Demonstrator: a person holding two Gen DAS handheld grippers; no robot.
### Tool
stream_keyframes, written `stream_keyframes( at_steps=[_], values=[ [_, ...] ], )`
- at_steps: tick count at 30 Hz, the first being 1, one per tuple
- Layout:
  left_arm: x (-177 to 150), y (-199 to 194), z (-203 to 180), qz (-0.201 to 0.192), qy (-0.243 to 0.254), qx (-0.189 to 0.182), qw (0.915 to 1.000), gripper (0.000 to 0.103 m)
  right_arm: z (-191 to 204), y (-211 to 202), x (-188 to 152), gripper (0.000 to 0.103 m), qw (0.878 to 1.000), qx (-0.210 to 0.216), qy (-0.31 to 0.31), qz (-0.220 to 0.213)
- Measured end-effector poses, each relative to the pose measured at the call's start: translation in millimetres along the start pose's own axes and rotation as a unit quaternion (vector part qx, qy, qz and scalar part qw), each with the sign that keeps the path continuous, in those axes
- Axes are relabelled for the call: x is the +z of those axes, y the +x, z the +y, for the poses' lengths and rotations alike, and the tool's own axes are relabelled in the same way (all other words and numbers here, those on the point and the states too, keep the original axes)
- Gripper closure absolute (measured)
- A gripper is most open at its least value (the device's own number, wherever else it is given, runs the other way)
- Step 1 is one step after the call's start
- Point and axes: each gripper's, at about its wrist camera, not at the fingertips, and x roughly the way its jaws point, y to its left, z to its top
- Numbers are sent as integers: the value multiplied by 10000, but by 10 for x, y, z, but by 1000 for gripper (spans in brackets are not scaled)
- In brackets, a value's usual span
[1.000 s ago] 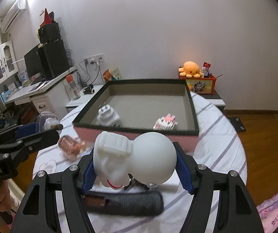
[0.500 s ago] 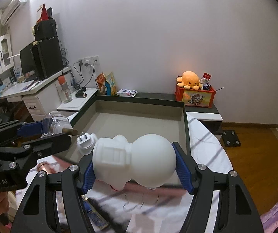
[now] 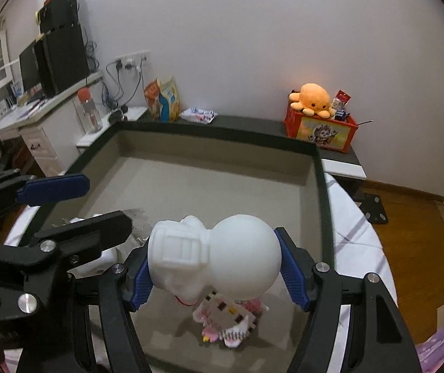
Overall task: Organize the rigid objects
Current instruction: 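Carry the glass bottle and white figurine into the pink box and release them, then withdraw both tools from the box toward the remaining items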
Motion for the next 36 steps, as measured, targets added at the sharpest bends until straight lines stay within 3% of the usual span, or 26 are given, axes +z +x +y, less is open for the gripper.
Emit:
stream_keyframes(
  at_steps=[5, 8, 11, 13, 16, 25, 36],
  values=[
    [-19, 98, 74, 116, -47, 128, 9998, 40, 21, 146, 1, 32, 9998, 12, -32, 170],
    [-22, 48, 137, 69, -144, 271, 9995, 24, 21, 210, -4, 32, 9996, -43, -44, 261],
    [-27, -45, 197, -36, -199, 344, 9992, 17, 6, 188, -6, 31, 9997, -95, -28, 227],
    [-47, -118, 225, -73, -258, 379, 9989, 11, -11, 99, -1, 23, 9998, -149, 24, 109],
    [-109, -251, 237, -148, -290, 454, 9984, 9, -21, -32, -6, 23, 9999, -153, 36, 5],
    [-511, -953, 265, -530, -480, 419, 9966, 1, -4, -777, -204, 23, 9989, -121, 163, -423],
    [-1353, -1736, 251, -771, -800, 763, 9909, 1, 94, -1675, -897, 23, 9950, -123, 483, -861]
  ],
)
